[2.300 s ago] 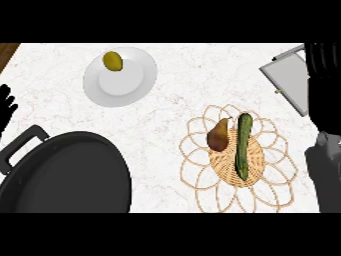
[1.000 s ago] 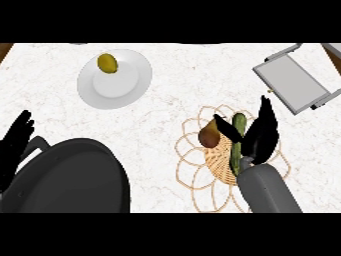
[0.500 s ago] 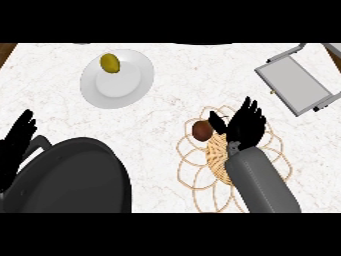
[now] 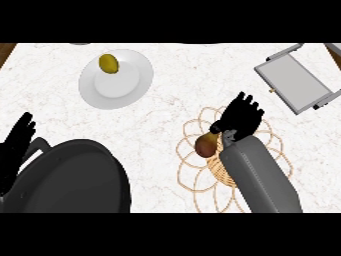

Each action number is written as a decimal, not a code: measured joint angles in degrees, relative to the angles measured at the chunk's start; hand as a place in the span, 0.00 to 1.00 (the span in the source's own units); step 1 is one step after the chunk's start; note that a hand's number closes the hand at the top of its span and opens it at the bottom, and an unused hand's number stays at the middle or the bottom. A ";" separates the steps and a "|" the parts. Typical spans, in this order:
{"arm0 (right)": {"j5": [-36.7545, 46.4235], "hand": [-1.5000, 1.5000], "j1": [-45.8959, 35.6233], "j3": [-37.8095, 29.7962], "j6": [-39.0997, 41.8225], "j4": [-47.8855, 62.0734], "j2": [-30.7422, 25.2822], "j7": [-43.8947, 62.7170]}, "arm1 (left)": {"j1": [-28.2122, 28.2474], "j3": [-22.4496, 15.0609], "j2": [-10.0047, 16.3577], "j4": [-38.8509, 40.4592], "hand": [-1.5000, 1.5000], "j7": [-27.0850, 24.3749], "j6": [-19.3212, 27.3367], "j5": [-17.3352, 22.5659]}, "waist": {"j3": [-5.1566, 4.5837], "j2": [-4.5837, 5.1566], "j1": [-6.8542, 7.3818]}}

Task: Pick the squash from the placemat and place it in the tiered shelf

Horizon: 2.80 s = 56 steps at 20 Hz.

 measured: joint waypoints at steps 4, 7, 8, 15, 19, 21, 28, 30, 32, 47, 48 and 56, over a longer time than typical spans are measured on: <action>-0.22 0.00 0.99 -0.06 3.51 -2.33 -0.09 0.29 | 0.12 0.16 -0.11 -0.44 0.50 0.19 -0.17 -0.20 | 0.06 0.13 -0.09; 0.18 0.00 2.43 -1.02 5.44 -3.89 -0.37 -0.19 | 0.23 0.55 -0.21 -0.21 0.50 0.03 -0.47 -0.07 | 0.09 0.18 -0.23; 0.41 0.00 3.27 -0.86 5.81 -4.54 -0.33 -0.14 | 0.26 0.45 -0.26 -1.09 0.50 0.85 -0.31 -0.02 | 0.04 0.18 -0.15; 3.12 0.00 7.11 -3.38 8.40 -8.19 -0.70 -1.86 | 0.48 0.98 -0.55 -1.18 0.50 1.11 -0.87 -0.39 | 0.00 0.37 -0.03; 4.42 0.00 8.65 -3.94 8.67 -9.27 -0.28 -2.40 | 0.28 1.20 -1.01 -0.85 0.50 0.89 -1.08 -0.92 | 0.12 0.38 0.17; 4.83 0.00 9.85 -3.83 8.10 -8.74 -0.22 -2.71 | 0.11 1.39 -0.95 -0.39 0.50 0.45 -1.76 -0.96 | 0.08 0.40 0.29; 4.42 1.00 9.85 -6.62 7.74 -6.84 0.09 -4.37 | 0.06 1.49 -1.47 -1.24 0.50 1.67 -1.99 -1.79 | -0.06 0.27 0.52; 4.25 1.00 10.15 -7.57 7.38 -6.34 0.18 -5.10 | 0.45 1.82 -1.62 -1.66 0.50 1.42 -2.36 -1.86 | -0.17 0.18 0.60; 4.81 1.00 10.66 -7.61 7.46 -6.57 0.14 -6.03 | 0.06 1.81 -2.24 -2.05 0.50 2.14 -2.08 -2.08 | -0.25 0.12 0.59; 13.12 1.00 5.67 -8.56 7.85 -6.13 -0.42 -8.64 | -0.31 3.70 -3.21 -1.52 0.50 2.71 -4.21 -3.29 | 0.02 0.70 0.76; 12.55 1.00 2.64 -10.59 7.58 -4.37 -1.14 -9.24 | -0.62 3.50 -3.49 -1.26 0.50 2.32 -4.11 -3.62 | 0.07 0.83 0.99; 10.69 1.00 -16.92 -21.28 0.00 11.40 -6.18 -12.45 | -1.89 3.42 -3.76 -0.53 0.50 1.90 -4.72 -4.21 | 0.12 1.33 2.19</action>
